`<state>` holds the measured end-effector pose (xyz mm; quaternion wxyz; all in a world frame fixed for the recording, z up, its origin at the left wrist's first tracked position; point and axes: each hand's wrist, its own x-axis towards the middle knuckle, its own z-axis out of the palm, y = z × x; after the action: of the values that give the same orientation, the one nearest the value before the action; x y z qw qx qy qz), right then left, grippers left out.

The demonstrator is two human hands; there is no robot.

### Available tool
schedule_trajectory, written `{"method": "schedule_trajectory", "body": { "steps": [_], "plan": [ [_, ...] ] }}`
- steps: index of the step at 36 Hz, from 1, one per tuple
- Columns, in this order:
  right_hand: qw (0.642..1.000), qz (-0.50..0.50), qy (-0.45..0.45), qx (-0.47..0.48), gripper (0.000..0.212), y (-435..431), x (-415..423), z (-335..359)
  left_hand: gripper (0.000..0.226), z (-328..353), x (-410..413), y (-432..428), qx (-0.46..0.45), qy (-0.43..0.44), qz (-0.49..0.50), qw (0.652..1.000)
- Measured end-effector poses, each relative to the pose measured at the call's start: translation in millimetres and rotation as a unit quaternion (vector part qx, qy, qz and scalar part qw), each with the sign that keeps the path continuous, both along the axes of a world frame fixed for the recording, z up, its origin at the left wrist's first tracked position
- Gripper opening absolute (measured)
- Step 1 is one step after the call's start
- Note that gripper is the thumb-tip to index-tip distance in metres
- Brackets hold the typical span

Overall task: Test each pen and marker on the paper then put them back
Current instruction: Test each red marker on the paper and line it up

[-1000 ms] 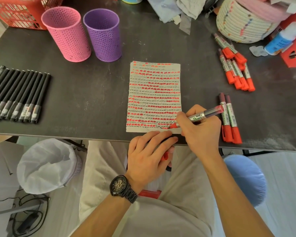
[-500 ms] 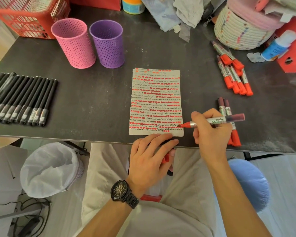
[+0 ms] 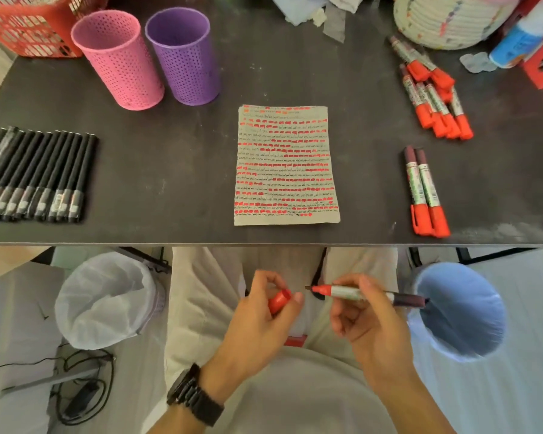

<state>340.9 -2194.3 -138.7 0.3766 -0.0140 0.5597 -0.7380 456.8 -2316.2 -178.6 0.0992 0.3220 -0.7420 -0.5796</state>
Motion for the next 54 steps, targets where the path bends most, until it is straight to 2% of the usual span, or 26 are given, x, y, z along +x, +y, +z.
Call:
{"method": "schedule_trajectory", "body": {
  "steps": [3, 6, 7, 10, 14, 19, 30, 38, 42, 45, 48, 54],
  "plan": [
    [0.998, 0.005, -0.067, -0.004, 0.029, 11, 5, -11, 0.03, -7, 7, -3, 0.11, -0.027, -0.034, 0.993],
    [0.997, -0.008, -0.076, 0.026, 0.022, 15, 6, -14, 0.028, -8, 12, -3, 0.252, -0.012, -0.041, 0.967],
    [0.997, -0.015, -0.072, 0.038, 0.019, 15, 5, -15, 0.026, -8, 13, -3, 0.272, -0.004, -0.037, 0.961],
    [0.996, -0.028, -0.054, 0.068, 0.017, 15, 2, -15, 0.024, -9, 14, -3, 0.245, 0.005, -0.024, 0.969],
    [0.993, -0.027, -0.008, 0.118, 0.032, 11, -2, -14, 0.03, -12, 16, -4, 0.161, 0.022, -0.026, 0.986],
    [0.983, -0.047, 0.027, 0.173, 0.05, 6, -1, -15, 0.029, -11, 19, -4, 0.113, 0.034, 0.008, 0.993],
    [0.977, -0.058, 0.07, 0.195, 0.056, 5, 3, -12, 0.023, -6, 21, -6, 0.086, 0.043, 0.023, 0.995],
    [0.975, -0.043, 0.094, 0.196, 0.05, 3, 5, -14, 0.02, 0, 18, -7, 0.152, 0.04, -0.025, 0.987],
    [0.977, -0.008, 0.113, 0.182, 0.045, 1, 7, -15, 0.026, 4, 16, -6, 0.164, 0.029, -0.044, 0.985],
    [0.976, 0.04, 0.122, 0.174, 0.046, 1, 9, -16, 0.034, 8, 11, -6, 0.216, 0.017, -0.026, 0.976],
    [0.978, 0.076, 0.109, 0.162, 0.043, 2, 7, -16, 0.029, 11, 6, -7, 0.258, 0.003, 0.016, 0.966],
    [0.981, 0.137, 0.061, 0.123, 0.064, 12, -1, -17, 0.042, 15, 2, -10, 0.259, -0.023, 0.058, 0.964]
  ]
}}
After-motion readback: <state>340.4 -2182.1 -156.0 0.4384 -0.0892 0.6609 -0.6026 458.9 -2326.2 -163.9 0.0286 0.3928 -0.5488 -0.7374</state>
